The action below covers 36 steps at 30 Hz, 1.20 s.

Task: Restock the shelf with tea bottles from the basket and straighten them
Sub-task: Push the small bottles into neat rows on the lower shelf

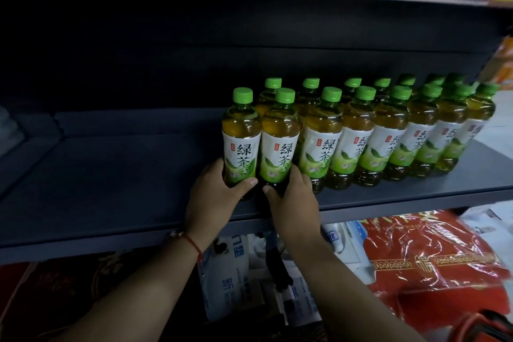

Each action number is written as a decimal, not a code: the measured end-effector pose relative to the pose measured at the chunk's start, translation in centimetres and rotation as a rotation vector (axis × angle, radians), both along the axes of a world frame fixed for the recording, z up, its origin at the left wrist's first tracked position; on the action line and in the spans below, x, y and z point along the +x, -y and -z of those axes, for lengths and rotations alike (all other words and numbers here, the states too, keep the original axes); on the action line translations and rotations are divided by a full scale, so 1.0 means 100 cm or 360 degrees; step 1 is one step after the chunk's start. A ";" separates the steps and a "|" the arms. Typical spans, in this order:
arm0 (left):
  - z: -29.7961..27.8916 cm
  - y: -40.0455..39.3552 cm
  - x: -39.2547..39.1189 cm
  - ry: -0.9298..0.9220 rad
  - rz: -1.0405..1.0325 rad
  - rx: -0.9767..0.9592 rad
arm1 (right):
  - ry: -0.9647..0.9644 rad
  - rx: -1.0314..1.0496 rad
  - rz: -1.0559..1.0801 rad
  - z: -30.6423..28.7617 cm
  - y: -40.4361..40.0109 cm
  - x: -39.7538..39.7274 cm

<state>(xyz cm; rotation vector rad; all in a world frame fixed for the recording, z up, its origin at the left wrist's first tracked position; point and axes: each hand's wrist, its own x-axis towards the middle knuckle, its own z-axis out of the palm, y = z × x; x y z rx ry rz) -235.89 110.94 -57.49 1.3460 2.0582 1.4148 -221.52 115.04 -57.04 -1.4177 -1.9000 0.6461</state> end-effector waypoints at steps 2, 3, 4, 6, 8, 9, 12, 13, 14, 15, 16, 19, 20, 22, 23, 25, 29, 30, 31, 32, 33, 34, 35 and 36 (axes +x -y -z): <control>-0.002 0.000 0.000 -0.0001 -0.0002 -0.0026 | -0.0009 -0.0011 -0.0009 -0.001 0.000 0.000; -0.004 0.001 0.001 0.0000 0.0002 -0.0043 | -0.0033 -0.0024 -0.0023 -0.002 0.000 0.000; -0.007 0.003 0.002 -0.0002 0.0010 -0.0057 | -0.0074 -0.0036 -0.0038 -0.003 0.000 0.002; -0.015 0.010 0.007 -0.0034 0.0007 -0.0040 | -0.0194 -0.0055 -0.0014 -0.008 0.000 0.010; -0.028 0.018 0.011 -0.0172 -0.0074 0.0027 | -0.0339 -0.0050 0.0083 -0.014 -0.004 0.024; -0.037 0.022 0.015 -0.0299 -0.0131 0.0075 | -0.0398 -0.0039 0.0137 -0.016 -0.007 0.032; -0.061 0.027 0.030 -0.0885 -0.0226 0.0309 | -0.0447 -0.0006 0.0212 -0.017 -0.016 0.047; -0.065 0.025 0.036 -0.1090 -0.0229 0.0362 | -0.0436 -0.0015 0.0204 -0.017 -0.018 0.048; -0.067 0.021 0.042 -0.1271 -0.0213 0.0380 | -0.0405 -0.0034 0.0190 -0.016 -0.019 0.047; -0.067 0.017 0.048 -0.1416 -0.0189 0.0363 | -0.0367 -0.0050 0.0175 -0.016 -0.021 0.046; -0.065 0.012 0.054 -0.1518 -0.0168 0.0318 | -0.0318 -0.0059 0.0170 -0.016 -0.024 0.046; -0.056 0.004 0.063 -0.1635 -0.0174 0.0171 | -0.0188 -0.0037 0.0197 -0.014 -0.032 0.046; -0.055 0.002 0.063 -0.1648 -0.0196 0.0151 | -0.0160 -0.0030 0.0195 -0.013 -0.034 0.046; -0.054 -0.001 0.063 -0.1666 -0.0233 0.0132 | -0.0131 -0.0019 0.0181 -0.011 -0.037 0.048; -0.053 -0.002 0.062 -0.1673 -0.0239 0.0124 | -0.0124 -0.0012 0.0173 -0.010 -0.037 0.050; -0.052 -0.004 0.062 -0.1701 -0.0234 0.0113 | -0.0114 -0.0003 0.0153 -0.010 -0.039 0.052; -0.049 -0.008 0.062 -0.1723 -0.0235 0.0111 | -0.0131 0.0008 0.0110 -0.008 -0.043 0.053; -0.049 -0.009 0.062 -0.1721 -0.0238 0.0110 | -0.0136 0.0013 0.0105 -0.006 -0.043 0.053; -0.049 -0.010 0.062 -0.1721 -0.0240 0.0111 | -0.0146 0.0022 0.0101 -0.006 -0.044 0.053; -0.049 -0.011 0.062 -0.1722 -0.0239 0.0112 | -0.0158 0.0031 0.0095 -0.005 -0.044 0.052; -0.048 -0.011 0.063 -0.1723 -0.0238 0.0111 | -0.0169 0.0039 0.0088 -0.004 -0.045 0.052; -0.048 -0.012 0.064 -0.1726 -0.0237 0.0107 | -0.0179 0.0042 0.0078 -0.004 -0.045 0.053; -0.047 -0.013 0.064 -0.1727 -0.0242 0.0100 | -0.0188 0.0041 0.0062 -0.004 -0.044 0.053; -0.047 -0.013 0.064 -0.1726 -0.0247 0.0096 | -0.0203 0.0040 0.0045 -0.004 -0.044 0.055</control>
